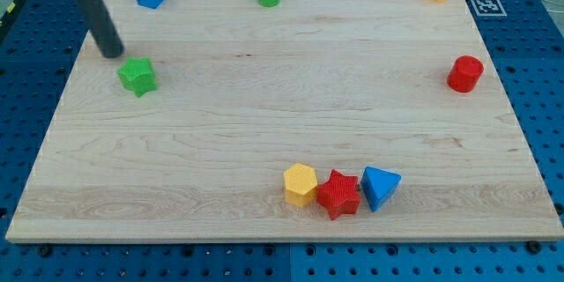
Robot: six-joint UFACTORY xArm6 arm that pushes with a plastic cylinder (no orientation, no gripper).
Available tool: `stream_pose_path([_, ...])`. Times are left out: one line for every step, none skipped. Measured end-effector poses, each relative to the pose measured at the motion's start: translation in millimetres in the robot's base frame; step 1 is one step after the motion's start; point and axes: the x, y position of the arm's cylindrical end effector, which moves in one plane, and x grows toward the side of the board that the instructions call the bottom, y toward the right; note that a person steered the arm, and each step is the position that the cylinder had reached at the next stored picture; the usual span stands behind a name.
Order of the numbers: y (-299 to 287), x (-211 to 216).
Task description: Push the green star downwards
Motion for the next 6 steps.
stream_pose_path([12,15])
stream_pose_path([9,24])
stream_pose_path([28,44])
stream_pose_path([32,51])
stream_pose_path([14,52])
stream_pose_path([10,61])
